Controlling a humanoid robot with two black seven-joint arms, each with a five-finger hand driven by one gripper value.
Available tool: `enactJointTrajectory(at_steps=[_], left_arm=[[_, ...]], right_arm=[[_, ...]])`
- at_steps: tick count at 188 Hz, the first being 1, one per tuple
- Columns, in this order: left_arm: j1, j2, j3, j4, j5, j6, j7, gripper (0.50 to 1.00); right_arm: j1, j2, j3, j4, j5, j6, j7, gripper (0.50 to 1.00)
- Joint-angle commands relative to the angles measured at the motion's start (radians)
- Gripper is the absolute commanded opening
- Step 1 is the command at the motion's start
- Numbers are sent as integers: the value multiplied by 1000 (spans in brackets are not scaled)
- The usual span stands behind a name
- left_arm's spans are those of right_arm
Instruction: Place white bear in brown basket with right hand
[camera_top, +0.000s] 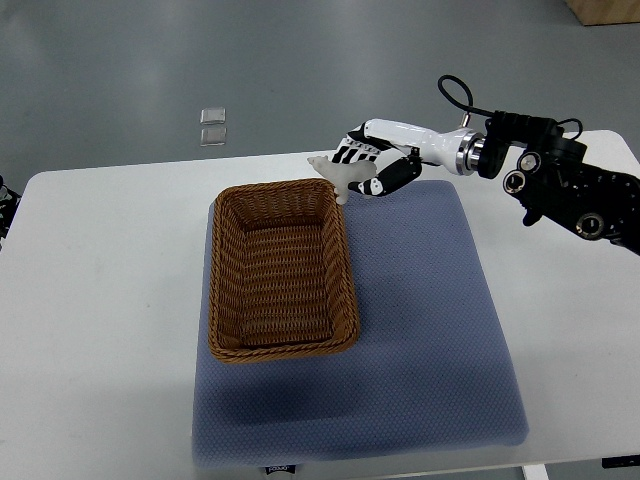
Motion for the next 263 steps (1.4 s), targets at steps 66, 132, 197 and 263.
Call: enactJointTrajectory(at_steps=[66, 132, 197, 263], left_arm=[[-1, 0, -1, 0, 0, 1, 2, 1000], [-3, 0, -1, 0, 0, 1, 0, 1000], [-3, 0, -1, 0, 0, 1, 2, 1000], [-3, 0, -1, 0, 0, 1, 2, 1000]], right_arm=[[-17, 149, -126, -18, -26, -101, -2, 500], [-47, 169, -127, -20, -27, -133, -2, 695], [-47, 144, -107, -21, 48, -154, -1, 901], [-76, 88, 29, -40, 401, -71, -101, 921]])
